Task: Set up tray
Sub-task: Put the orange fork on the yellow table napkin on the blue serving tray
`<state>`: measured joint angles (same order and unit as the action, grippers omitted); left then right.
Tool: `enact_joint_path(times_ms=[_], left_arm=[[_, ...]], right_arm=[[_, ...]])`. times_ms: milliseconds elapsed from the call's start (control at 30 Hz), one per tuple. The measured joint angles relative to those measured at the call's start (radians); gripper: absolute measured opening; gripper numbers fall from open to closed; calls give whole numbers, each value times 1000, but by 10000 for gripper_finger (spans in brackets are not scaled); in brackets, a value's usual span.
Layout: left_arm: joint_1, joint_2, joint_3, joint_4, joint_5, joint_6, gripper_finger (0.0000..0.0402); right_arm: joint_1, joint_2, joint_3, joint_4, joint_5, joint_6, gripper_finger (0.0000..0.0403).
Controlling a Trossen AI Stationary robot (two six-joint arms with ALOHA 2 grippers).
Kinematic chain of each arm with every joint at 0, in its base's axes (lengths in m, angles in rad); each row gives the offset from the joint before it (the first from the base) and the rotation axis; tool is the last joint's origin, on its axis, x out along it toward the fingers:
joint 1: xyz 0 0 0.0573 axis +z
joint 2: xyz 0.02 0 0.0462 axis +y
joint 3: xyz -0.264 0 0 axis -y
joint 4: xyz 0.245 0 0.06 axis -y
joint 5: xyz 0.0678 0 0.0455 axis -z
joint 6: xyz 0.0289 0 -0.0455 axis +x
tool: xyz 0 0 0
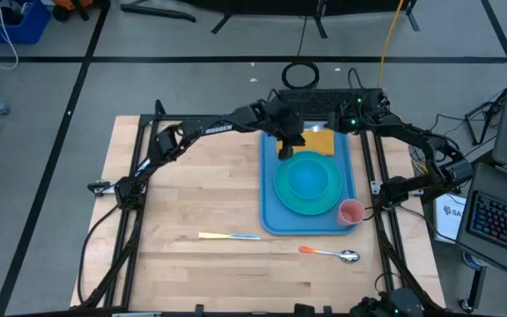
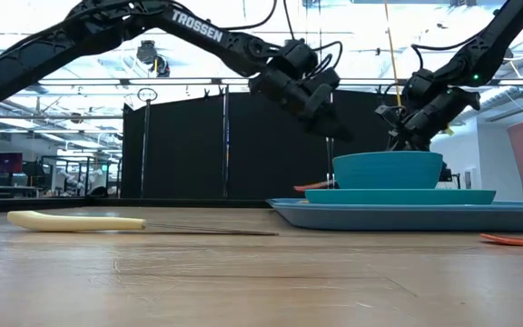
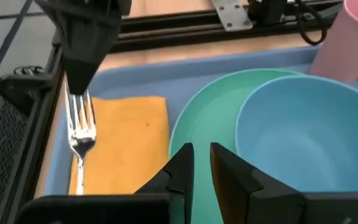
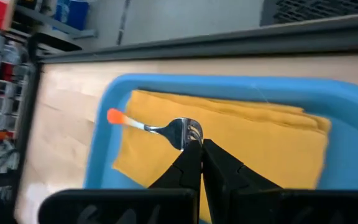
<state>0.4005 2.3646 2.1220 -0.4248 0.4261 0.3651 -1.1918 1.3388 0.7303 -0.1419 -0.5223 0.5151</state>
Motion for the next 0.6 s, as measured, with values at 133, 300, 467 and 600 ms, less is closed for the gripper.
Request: enact_joint_path(times_ms=[133, 300, 467, 600], left_arm=[[-21, 0, 0, 16, -2, -2, 58], [-45, 0, 0, 17, -1, -12, 58], [-52, 0, 0, 25, -1, -13, 58], [-52, 0, 0, 30, -1, -13, 58]], right_arm=[[0, 10, 0, -37, 15, -8, 0], [0, 47, 0, -43, 29, -9, 0], [0, 86, 0, -41, 55, -23, 0], [0, 118, 0, -21, 54, -22, 0]])
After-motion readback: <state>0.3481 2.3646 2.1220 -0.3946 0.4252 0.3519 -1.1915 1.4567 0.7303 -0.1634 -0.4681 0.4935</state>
